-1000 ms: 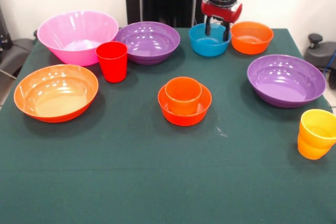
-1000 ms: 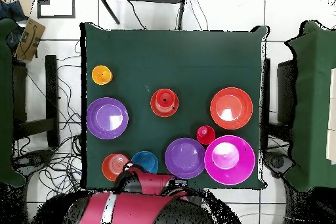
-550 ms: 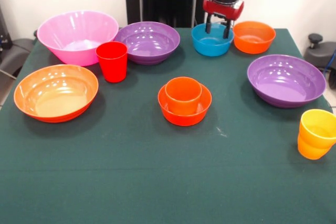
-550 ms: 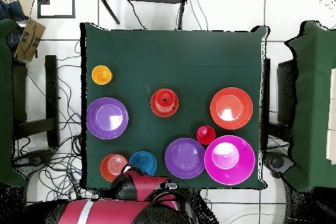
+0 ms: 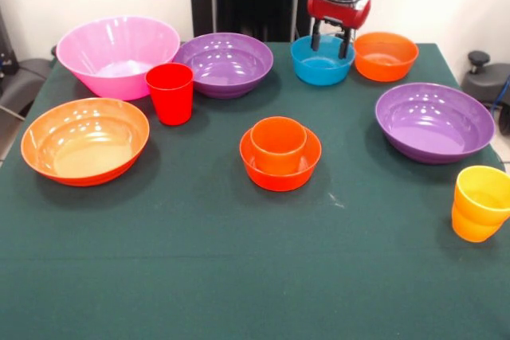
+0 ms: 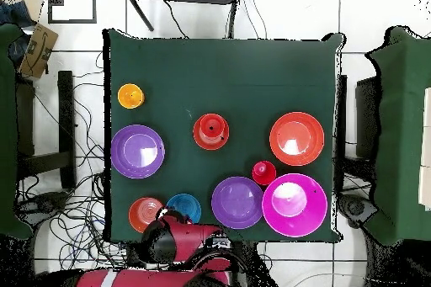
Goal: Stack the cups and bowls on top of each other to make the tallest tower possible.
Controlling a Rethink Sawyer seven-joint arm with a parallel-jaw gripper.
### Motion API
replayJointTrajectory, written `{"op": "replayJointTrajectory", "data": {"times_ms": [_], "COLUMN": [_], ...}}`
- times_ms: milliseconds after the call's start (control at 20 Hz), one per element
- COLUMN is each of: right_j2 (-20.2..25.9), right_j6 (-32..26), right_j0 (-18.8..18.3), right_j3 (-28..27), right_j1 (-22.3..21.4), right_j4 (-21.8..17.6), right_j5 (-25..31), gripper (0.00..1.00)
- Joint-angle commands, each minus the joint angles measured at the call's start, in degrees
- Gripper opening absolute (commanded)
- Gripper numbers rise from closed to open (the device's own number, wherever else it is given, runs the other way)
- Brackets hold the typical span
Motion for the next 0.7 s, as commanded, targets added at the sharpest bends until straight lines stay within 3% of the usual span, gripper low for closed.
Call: {"op": "replayJointTrajectory", "data": {"times_ms": [50, 350, 700], "right_j2": [4.44, 3.91, 5.16], "right_j6": [6.82, 6.37, 7.39], "right_j0": [-0.57, 0.73, 1.27], "right_j3": [-5.48, -6.92, -8.37], "right_j1": [-2.50, -3.71, -1.57], "right_j4": [3.76, 5.39, 5.94], "right_j5": [6.31, 10.94, 6.57], "gripper": [1.00, 1.00, 1.00]}}
